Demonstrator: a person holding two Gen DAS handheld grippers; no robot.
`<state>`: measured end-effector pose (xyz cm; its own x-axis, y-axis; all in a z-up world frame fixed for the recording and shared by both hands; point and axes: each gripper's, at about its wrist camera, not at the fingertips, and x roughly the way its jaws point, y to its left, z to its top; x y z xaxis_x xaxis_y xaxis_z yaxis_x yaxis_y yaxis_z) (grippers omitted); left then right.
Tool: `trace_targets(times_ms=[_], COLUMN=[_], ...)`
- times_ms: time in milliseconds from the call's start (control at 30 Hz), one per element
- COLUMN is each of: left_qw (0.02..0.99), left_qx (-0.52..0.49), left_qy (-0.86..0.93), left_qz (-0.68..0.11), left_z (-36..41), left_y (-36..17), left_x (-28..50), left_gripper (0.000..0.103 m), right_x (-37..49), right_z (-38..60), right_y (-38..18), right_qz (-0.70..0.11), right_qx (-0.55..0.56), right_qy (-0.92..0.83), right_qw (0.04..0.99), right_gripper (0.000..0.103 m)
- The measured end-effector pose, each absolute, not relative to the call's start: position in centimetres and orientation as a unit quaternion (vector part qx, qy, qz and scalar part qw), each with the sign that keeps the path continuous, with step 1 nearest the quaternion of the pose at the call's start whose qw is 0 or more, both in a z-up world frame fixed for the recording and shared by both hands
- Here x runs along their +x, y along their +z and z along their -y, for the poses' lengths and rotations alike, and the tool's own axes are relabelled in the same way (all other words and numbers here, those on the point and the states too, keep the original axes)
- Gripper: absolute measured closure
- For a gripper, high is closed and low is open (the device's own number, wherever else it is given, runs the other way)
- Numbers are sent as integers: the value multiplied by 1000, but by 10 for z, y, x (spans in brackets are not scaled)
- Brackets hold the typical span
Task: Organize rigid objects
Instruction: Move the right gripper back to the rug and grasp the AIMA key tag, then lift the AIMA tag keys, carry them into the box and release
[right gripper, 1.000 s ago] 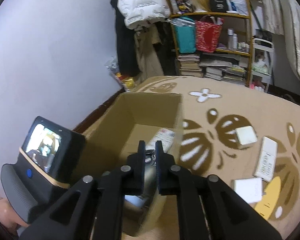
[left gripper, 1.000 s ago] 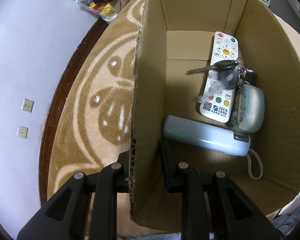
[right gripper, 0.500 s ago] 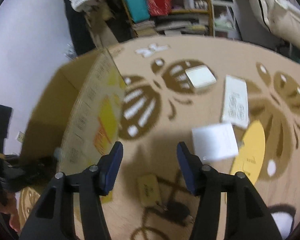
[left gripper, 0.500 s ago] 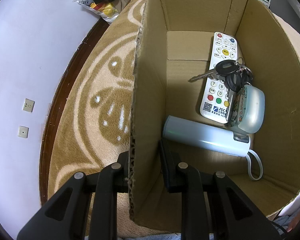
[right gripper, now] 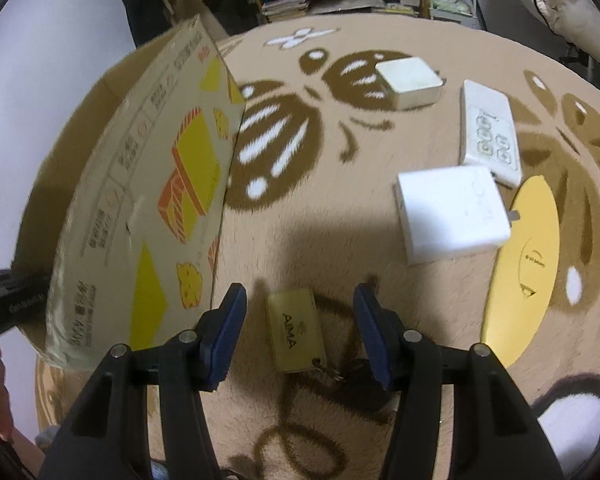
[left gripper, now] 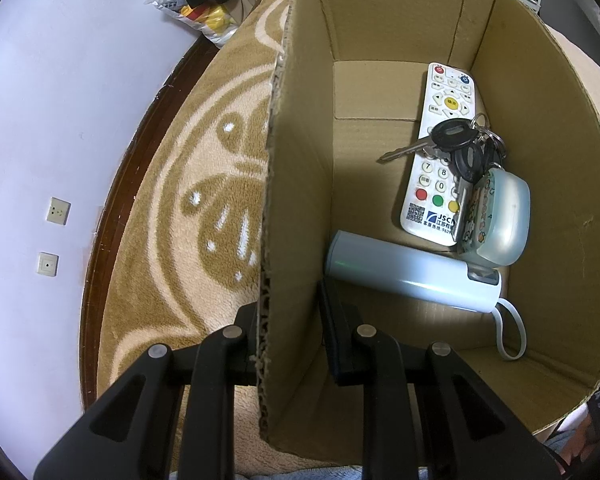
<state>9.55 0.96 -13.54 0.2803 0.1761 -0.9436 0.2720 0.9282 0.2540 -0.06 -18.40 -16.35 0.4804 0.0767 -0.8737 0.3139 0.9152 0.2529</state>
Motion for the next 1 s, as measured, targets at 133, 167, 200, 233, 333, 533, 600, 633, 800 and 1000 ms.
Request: trace_targets(times_ms=[133, 167, 200, 233, 333, 533, 600, 633, 800, 1000], left_qw=[778, 778, 778, 778, 778, 778, 778, 778, 778, 778], left_qx=[187, 186, 186, 187, 187, 189, 189, 189, 189, 190], left_qy=[-31, -30, -30, -31, -30, -31, -31, -31, -31, -30], left_qz=[-599, -599, -599, -599, -599, -599, -599, -599, -598, -599], left_z=[-10, -10, -9, -10, -10, -10, -11, -11, -11, -11], left_y=[-135, -136, -136, -135, -135, -135, -134, -135, -135, -134], left_x=[96, 96, 96, 96, 96, 96, 95, 95, 95, 95], left_gripper=[81, 81, 81, 81, 81, 81, 81, 81, 81, 81], right_x=[2, 2, 2, 2, 0, 3, 3, 2, 0, 4], right_z=[182, 181, 180, 180, 176, 164, 164, 164, 166, 170], right_y=[-173, -175, -176, -177, -179, -182, -182, -182, -183, -180], right_qz=[-520, -522, -523, -523, -529, -537, -537, -536, -535, -539], right_qx=[199, 197, 195, 194, 185, 146, 147, 147, 147, 140], right_qy=[-64, -64, -64, -65, -63, -70, -72, -73, -82, -87], right_qw=[829, 827, 827, 828, 826, 828, 828, 828, 828, 826], right_gripper=[44, 44, 44, 44, 46, 46, 48, 50, 59, 73])
